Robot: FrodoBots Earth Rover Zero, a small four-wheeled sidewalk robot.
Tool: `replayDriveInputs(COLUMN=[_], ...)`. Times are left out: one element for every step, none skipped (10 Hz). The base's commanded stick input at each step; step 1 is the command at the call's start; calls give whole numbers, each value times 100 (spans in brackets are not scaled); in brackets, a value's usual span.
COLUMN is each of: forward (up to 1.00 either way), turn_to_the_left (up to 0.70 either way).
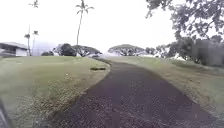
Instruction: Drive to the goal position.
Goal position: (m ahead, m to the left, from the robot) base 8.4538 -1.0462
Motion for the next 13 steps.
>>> replayDriveInputs(forward=[70, 70, 70, 70, 70, 70, 70, 70, 70, 70, 70, 70, 70], turn_to_the_left=[-29, -28, -26, -24, -23, -23, -23, -24, -24, -23, -18, -8, -2])
